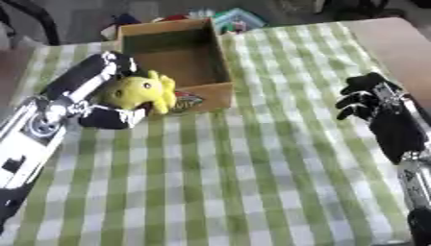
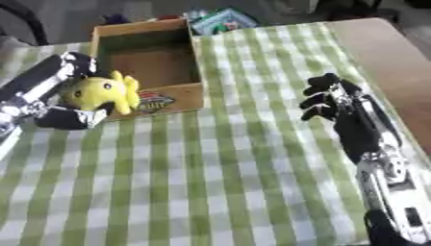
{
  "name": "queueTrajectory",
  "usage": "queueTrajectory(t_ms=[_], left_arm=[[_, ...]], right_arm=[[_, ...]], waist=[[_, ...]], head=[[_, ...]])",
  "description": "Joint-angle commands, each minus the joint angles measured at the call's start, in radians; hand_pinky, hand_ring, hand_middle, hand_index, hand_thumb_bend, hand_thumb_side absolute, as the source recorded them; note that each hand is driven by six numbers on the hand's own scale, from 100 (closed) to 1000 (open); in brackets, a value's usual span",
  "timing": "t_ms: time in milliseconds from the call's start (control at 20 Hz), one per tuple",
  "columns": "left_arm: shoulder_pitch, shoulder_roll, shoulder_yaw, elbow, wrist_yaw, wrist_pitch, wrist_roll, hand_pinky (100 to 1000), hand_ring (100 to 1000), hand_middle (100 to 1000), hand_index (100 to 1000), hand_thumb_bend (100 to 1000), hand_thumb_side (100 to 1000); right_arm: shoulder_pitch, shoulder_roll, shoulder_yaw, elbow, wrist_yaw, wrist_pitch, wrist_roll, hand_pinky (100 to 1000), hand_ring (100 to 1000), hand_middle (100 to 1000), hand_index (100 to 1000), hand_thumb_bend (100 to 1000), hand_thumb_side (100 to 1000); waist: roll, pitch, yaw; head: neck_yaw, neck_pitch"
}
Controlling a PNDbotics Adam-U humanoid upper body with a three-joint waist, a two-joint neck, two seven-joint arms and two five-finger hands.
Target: Pick up objects on the table and place them in the box.
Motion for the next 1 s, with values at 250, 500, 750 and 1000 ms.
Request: queueTrajectory(t_ms=[250, 500, 750, 1000], left_arm=[[-0.110, -0.056, 0.124, 0.248, -0.157, 0.010, 0.120, 461, 570, 518, 615, 212, 115], [-0.164, -0.093, 0.200, 0.443, -0.244, 0.023, 0.183, 466, 577, 526, 624, 215, 121], [-0.189, -0.112, 0.259, 0.564, -0.301, 0.040, 0.255, 538, 652, 596, 667, 282, 115], [-0.196, -0.114, 0.277, 0.595, -0.353, 0.059, 0.294, 667, 804, 754, 729, 402, 266]], right_arm=[[-0.028, -0.021, 0.030, -0.013, -0.003, -0.001, 0.037, 459, 551, 569, 699, 100, 644], [-0.053, -0.018, 0.058, -0.012, -0.006, 0.001, 0.066, 459, 551, 570, 700, 100, 622], [-0.072, -0.014, 0.079, -0.011, -0.011, 0.002, 0.092, 459, 551, 570, 700, 100, 613], [-0.073, -0.011, 0.082, -0.010, -0.008, 0.001, 0.098, 459, 551, 569, 700, 100, 611]], waist=[[0.009, -0.019, -0.071], [0.018, -0.019, -0.142], [0.023, -0.018, -0.194], [0.022, -0.017, -0.206]], head=[[0.046, -0.031], [0.093, -0.050], [0.134, -0.061], [0.147, -0.062]])
